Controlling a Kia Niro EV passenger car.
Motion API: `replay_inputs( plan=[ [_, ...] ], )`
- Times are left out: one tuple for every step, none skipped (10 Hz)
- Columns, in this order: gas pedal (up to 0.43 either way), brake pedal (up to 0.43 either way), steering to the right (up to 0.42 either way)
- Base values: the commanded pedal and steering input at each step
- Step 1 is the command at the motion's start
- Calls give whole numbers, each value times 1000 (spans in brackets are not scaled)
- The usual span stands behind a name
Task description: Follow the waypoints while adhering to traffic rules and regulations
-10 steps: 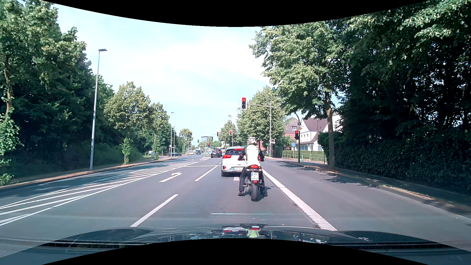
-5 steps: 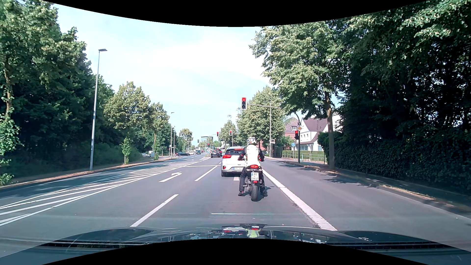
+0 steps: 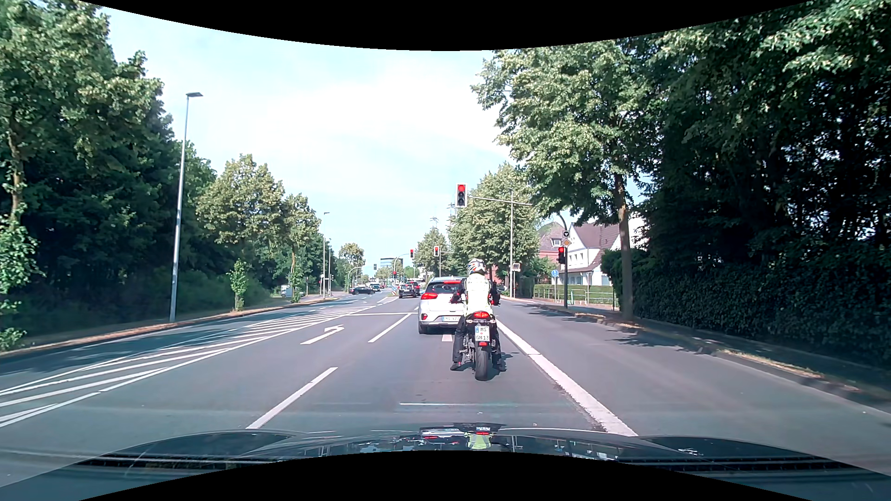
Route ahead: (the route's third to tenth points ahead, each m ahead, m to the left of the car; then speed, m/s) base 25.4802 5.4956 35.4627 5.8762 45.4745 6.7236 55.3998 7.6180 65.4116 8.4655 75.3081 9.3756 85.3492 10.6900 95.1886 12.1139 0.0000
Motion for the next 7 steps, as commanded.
replay_inputs(
  plan=[
    [0,0,-7],
    [0,0,-7],
    [0,0,-7],
    [0,0,-7],
    [0,0,-7],
    [0,0,-7],
    [0,0,-7]
  ],
)
